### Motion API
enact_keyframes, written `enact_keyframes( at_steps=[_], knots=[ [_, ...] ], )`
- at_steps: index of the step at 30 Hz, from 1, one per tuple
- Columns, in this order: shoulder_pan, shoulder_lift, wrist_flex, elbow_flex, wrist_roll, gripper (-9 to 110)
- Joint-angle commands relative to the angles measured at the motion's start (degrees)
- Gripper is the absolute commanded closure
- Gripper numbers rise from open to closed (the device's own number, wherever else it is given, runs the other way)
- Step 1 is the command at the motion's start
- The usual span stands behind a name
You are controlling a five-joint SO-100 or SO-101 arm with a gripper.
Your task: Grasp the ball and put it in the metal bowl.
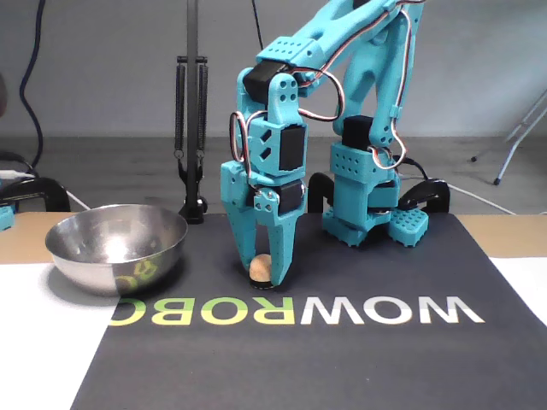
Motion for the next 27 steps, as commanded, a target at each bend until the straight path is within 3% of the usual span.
enact_keyframes(
  at_steps=[1, 27],
  knots=[
    [0.18, 0.79, 1.41, -3.60, 0.44, 77],
    [6.15, -0.09, 34.37, -29.97, 0.44, 77]
  ],
)
